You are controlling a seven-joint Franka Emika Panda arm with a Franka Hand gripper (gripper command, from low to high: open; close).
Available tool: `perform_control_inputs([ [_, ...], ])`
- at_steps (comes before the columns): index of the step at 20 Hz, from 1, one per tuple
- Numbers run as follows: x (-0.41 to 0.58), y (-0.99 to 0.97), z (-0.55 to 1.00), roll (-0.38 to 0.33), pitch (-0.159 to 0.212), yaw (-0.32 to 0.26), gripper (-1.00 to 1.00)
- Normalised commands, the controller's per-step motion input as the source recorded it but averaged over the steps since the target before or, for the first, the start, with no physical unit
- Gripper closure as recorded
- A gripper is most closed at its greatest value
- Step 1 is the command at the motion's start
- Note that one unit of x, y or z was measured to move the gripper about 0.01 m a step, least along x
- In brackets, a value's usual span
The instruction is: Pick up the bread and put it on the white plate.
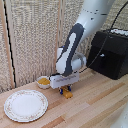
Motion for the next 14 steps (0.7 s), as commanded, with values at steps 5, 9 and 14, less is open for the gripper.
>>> perform_control_inputs([
  [5,-0.018,0.04,0.99,0.046,0.006,0.000,1.00],
  [9,0.072,0.40,0.86,0.058,0.043,-0.018,1.00],
  [14,0.219,0.75,0.57,0.006,0.080,-0.002,1.00],
])
